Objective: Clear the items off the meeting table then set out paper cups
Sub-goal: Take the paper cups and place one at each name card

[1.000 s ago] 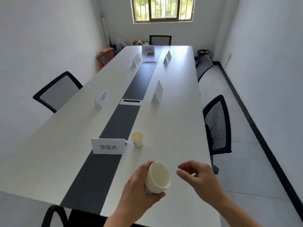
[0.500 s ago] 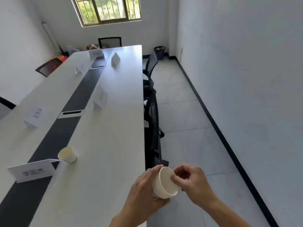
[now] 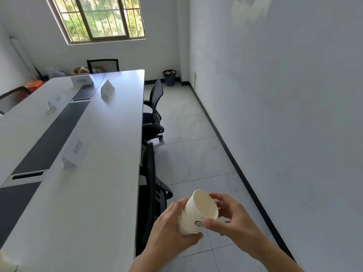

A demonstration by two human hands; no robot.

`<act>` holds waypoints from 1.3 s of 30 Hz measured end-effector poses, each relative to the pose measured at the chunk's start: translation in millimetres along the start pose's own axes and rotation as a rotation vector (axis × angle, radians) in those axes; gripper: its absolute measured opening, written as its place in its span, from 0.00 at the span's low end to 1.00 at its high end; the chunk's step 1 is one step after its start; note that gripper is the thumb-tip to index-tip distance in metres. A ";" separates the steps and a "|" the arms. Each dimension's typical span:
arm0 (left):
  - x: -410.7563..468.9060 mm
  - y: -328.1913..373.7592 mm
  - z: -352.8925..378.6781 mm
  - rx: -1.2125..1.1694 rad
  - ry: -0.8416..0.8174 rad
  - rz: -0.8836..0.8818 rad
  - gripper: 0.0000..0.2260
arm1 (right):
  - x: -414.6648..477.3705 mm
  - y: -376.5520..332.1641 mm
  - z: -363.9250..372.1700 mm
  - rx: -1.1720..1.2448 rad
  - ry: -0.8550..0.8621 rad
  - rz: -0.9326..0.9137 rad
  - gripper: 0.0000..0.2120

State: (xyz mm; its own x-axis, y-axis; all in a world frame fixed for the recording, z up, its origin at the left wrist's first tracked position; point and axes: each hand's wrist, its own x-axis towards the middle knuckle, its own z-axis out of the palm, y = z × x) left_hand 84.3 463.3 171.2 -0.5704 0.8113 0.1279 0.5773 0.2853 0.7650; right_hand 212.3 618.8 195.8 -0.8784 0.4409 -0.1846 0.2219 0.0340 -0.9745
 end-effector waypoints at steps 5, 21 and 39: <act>105.1 -0.3 -3.5 0.059 -0.090 0.044 0.34 | 68.9 -19.8 -39.1 -0.069 0.181 -0.083 0.33; 381.3 -48.9 27.6 -0.088 0.154 -0.260 0.38 | 317.9 23.7 -276.4 0.010 0.413 -0.031 0.28; 563.2 -189.9 -74.8 -0.171 0.696 -0.591 0.34 | 694.6 -34.3 -253.1 -0.228 0.018 -0.136 0.27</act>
State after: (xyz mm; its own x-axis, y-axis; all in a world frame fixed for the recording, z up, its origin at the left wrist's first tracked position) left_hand -390.3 828.0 145.1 -0.9985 0.0536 -0.0049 0.0187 0.4312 0.9020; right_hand -298.2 1150.9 133.3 -0.8993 0.4344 -0.0497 0.1941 0.2947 -0.9357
